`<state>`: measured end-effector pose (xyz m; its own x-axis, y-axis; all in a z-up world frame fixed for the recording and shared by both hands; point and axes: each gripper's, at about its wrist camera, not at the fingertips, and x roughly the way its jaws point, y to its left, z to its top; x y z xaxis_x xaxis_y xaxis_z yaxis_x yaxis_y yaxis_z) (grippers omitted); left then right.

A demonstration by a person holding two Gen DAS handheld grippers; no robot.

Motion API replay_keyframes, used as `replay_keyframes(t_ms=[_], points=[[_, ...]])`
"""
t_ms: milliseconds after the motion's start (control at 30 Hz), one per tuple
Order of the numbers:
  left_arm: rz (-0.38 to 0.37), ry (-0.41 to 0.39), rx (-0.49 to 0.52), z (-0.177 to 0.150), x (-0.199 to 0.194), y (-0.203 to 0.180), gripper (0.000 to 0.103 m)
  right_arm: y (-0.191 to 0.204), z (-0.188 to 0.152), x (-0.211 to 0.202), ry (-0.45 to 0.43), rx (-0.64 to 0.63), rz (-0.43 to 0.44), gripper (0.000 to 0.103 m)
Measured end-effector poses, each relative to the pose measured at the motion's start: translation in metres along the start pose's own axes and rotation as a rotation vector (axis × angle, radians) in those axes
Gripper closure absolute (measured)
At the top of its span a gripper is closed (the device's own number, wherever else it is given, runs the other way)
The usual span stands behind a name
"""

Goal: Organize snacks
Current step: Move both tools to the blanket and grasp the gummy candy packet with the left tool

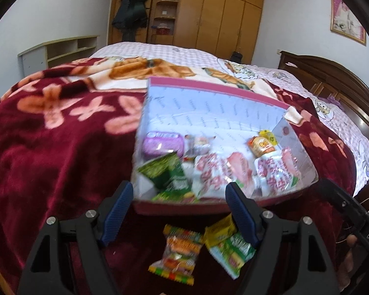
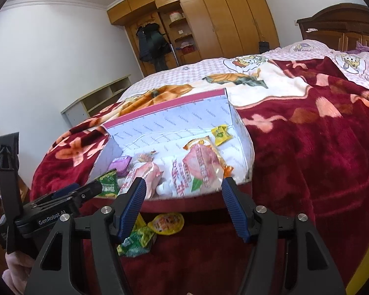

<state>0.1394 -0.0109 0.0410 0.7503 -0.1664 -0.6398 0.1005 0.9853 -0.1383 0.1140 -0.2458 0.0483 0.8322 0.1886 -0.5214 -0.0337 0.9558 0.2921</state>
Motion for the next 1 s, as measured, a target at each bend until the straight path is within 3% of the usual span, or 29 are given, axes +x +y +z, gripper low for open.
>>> replay_keyframes(t_ms=[300, 700, 1000], points=[[0.043, 0.053, -0.024, -0.031, -0.007, 0.014, 0.022, 0.004, -0.022, -0.016, 0.004, 0.001, 0.022, 0.037], [0.048, 0.13, 0.068, -0.061, 0.01, -0.001, 0.022, -0.007, -0.039, -0.016, 0.039, 0.025, 0.014, 0.037], [0.104, 0.133, 0.084, -0.067, 0.023, -0.004, 0.022, -0.013, -0.047, -0.009, 0.064, 0.036, 0.021, 0.037]])
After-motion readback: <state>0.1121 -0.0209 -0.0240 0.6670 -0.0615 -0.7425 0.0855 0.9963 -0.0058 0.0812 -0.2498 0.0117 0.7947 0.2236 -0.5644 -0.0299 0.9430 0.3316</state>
